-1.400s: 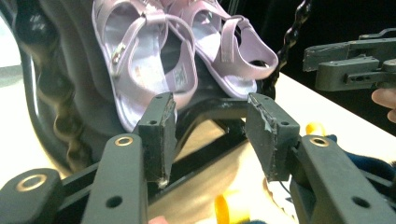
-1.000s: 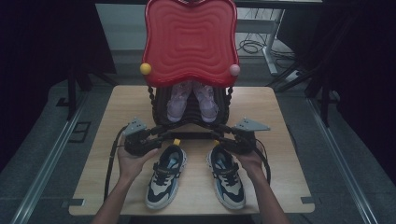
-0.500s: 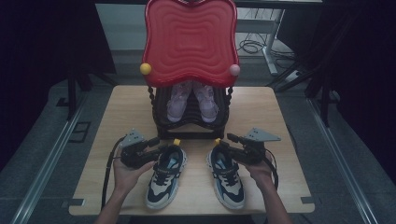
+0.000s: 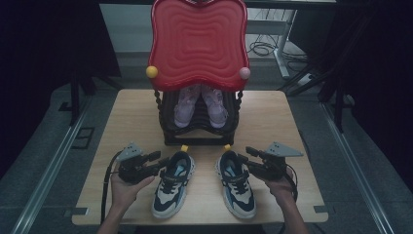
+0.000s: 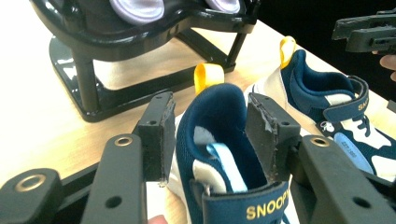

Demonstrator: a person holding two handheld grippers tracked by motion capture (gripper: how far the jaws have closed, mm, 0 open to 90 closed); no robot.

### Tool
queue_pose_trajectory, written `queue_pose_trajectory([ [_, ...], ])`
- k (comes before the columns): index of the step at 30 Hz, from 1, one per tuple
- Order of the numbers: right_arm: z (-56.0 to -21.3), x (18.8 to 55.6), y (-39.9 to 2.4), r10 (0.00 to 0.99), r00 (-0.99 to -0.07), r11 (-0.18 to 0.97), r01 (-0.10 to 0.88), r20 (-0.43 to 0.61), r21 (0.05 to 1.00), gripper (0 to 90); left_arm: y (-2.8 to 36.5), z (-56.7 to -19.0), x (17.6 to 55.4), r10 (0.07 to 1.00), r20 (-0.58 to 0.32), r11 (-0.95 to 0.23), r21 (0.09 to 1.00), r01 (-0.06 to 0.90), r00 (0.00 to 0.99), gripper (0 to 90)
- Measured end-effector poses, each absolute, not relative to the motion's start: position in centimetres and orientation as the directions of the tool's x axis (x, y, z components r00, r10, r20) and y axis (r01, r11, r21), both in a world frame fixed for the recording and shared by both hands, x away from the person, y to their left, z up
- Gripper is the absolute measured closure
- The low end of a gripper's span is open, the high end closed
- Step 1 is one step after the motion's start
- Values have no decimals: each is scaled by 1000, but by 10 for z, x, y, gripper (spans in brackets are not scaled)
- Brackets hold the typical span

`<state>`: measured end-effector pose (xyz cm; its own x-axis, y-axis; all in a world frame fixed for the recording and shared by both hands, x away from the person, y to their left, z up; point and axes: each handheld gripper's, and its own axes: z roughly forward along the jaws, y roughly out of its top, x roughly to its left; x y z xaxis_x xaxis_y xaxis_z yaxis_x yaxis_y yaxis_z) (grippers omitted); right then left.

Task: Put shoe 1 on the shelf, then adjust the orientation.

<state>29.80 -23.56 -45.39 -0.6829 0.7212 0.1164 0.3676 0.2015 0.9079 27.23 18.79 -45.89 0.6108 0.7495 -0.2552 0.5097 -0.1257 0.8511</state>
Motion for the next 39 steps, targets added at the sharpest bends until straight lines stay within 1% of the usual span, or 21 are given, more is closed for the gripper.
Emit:
queue_pose_trajectory([
  [5,-459,291,-241,717,-687,212,371,114,904,531,195,-464,266,743,-257,-155,832,533,618,511],
  [7,-460,289,-243,717,-687,210,373,116,904,531,195,-464,265,743,-258,-157,830,535,618,524],
  [8,-460,288,-245,718,-686,209,369,114,906,531,196,-465,263,743,-255,-163,828,537,619,558],
  [10,-459,287,-247,722,-682,200,368,117,908,531,197,-465,261,739,-255,-167,827,537,623,582],
  [18,-458,287,-258,740,-660,173,373,130,911,532,201,-464,260,729,-272,-157,827,540,628,623],
  [20,-458,288,-261,746,-653,168,374,130,912,532,201,-464,259,732,-271,-163,821,548,625,658],
  [25,-460,288,-264,754,-644,165,382,133,909,532,202,-462,255,734,-265,-177,814,554,625,791],
  [28,-461,288,-265,757,-638,161,389,139,907,531,199,-461,253,734,-263,-194,802,565,626,838],
  [33,-463,288,-267,761,-632,155,395,145,906,531,191,-460,248,714,-266,-223,791,570,648,884],
  [39,-464,289,-266,760,-634,156,393,144,906,530,181,-462,246,678,-290,-237,784,574,676,898],
])
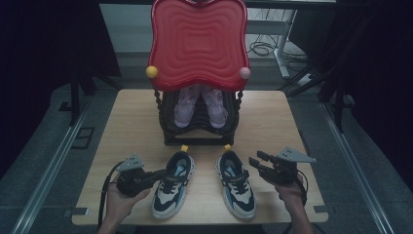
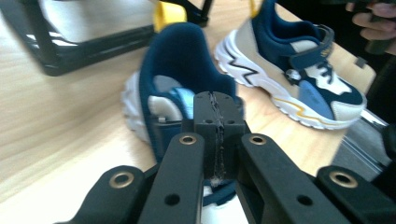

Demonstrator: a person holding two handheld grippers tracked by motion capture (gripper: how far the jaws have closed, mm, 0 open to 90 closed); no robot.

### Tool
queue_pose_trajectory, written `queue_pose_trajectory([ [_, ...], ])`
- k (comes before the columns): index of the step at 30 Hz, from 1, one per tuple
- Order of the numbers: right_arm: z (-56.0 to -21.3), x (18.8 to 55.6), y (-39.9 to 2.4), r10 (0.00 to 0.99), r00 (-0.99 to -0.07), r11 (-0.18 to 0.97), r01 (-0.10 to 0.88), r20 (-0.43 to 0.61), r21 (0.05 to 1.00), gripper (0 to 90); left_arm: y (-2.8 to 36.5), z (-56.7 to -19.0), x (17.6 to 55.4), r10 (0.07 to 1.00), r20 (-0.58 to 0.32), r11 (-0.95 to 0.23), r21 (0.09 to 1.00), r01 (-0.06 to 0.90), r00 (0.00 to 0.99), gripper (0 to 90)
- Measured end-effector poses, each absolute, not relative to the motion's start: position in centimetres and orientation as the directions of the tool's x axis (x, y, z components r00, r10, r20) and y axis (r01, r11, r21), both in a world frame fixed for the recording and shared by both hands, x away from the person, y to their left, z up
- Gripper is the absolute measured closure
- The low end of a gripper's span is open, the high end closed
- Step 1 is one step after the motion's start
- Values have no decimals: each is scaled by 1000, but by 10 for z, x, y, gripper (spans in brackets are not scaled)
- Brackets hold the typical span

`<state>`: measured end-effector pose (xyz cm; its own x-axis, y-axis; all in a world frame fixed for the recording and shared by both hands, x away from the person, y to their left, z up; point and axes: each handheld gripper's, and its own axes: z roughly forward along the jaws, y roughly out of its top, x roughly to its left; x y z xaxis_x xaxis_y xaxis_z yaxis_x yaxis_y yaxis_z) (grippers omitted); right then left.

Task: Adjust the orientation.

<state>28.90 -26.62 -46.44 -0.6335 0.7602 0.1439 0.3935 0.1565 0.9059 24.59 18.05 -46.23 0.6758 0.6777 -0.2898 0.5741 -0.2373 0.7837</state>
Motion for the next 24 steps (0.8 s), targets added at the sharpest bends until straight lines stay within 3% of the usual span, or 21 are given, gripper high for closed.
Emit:
queue_pose_trajectory([
  [24,-465,288,-269,763,-628,141,392,152,909,528,135,-481,231,605,-307,-331,742,583,735,900],
])
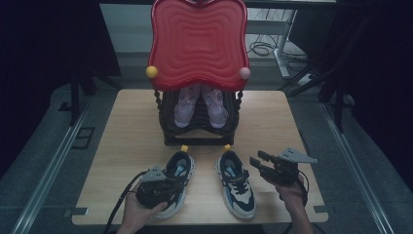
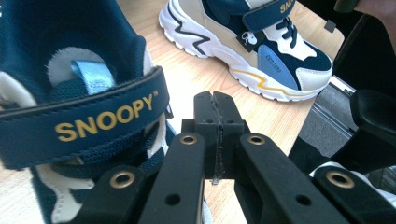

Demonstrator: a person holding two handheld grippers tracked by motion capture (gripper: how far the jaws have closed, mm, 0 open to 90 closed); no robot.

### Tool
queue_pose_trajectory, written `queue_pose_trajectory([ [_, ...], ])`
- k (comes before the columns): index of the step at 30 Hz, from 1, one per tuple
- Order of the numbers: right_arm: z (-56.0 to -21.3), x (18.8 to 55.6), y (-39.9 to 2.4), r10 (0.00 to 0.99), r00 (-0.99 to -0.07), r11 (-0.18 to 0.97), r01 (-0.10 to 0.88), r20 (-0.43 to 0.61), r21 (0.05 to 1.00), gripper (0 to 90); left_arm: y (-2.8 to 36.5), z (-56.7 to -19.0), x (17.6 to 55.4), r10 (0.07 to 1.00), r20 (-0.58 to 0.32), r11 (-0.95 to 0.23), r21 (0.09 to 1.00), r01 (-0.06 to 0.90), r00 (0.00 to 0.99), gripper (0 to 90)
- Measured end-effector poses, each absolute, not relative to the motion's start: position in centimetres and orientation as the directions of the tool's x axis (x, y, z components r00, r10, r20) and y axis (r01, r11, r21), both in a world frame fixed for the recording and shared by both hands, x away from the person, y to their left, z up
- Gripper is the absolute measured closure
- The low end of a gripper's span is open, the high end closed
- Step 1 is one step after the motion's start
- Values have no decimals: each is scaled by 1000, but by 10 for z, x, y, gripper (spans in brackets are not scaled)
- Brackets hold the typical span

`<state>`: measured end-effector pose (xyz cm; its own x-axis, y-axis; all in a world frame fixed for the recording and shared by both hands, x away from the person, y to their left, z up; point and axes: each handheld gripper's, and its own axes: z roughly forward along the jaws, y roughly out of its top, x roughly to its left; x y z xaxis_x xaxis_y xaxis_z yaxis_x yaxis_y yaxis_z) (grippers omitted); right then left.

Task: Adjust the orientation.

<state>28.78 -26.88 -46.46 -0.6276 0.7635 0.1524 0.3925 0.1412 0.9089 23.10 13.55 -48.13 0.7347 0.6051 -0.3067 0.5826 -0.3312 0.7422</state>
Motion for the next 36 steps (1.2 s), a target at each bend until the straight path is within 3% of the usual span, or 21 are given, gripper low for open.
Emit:
queue_pose_trajectory([
  [22,-466,288,-268,773,-617,134,385,147,913,528,119,-507,214,586,-303,-446,654,611,752,900],
  [36,-466,288,-270,776,-612,125,385,152,914,528,135,-512,213,623,-298,-439,632,639,723,900],
])
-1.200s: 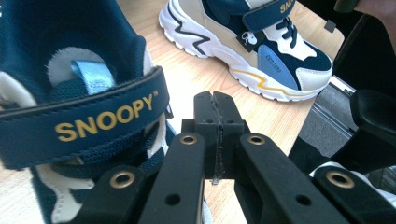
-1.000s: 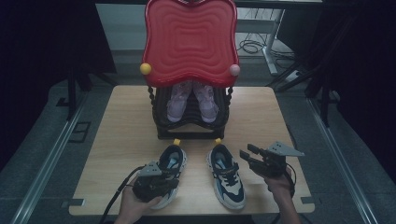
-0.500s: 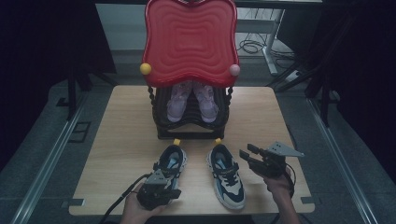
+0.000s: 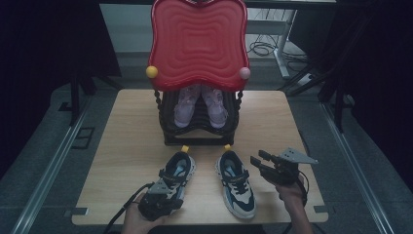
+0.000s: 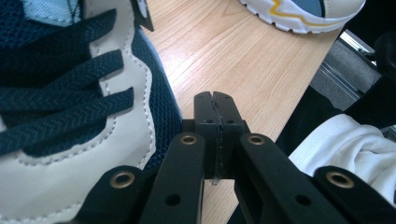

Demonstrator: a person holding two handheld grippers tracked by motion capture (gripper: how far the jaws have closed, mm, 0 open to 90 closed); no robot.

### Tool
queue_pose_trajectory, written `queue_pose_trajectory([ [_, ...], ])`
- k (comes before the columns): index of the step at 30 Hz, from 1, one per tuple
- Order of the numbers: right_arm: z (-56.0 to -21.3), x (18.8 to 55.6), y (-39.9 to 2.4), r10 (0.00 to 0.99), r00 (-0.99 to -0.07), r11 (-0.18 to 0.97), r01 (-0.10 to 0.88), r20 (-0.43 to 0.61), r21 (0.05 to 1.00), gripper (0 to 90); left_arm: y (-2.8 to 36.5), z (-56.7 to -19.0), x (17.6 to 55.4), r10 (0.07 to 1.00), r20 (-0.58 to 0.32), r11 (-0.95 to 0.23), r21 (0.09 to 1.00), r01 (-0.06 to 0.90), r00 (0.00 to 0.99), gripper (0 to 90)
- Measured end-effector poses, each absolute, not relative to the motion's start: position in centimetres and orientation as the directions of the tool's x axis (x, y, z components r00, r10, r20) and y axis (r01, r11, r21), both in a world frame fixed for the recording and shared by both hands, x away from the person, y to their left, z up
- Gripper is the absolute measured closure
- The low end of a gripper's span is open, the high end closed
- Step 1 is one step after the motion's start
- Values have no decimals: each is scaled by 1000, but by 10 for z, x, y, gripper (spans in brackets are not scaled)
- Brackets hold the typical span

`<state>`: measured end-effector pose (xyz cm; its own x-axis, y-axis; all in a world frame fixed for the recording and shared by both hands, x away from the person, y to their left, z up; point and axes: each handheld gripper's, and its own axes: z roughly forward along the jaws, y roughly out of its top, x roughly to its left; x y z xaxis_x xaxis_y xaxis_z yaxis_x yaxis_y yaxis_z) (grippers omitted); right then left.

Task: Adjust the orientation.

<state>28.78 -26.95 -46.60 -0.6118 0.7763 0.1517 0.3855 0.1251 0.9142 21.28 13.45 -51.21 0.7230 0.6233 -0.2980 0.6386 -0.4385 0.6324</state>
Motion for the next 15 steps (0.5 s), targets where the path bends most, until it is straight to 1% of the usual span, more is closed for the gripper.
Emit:
queue_pose_trajectory([
  [9,-467,288,-270,777,-611,129,388,150,913,527,149,-513,213,634,-316,-419,626,657,706,900],
  [15,-467,288,-271,780,-607,124,389,153,913,527,162,-513,215,657,-319,-398,622,674,683,900],
])
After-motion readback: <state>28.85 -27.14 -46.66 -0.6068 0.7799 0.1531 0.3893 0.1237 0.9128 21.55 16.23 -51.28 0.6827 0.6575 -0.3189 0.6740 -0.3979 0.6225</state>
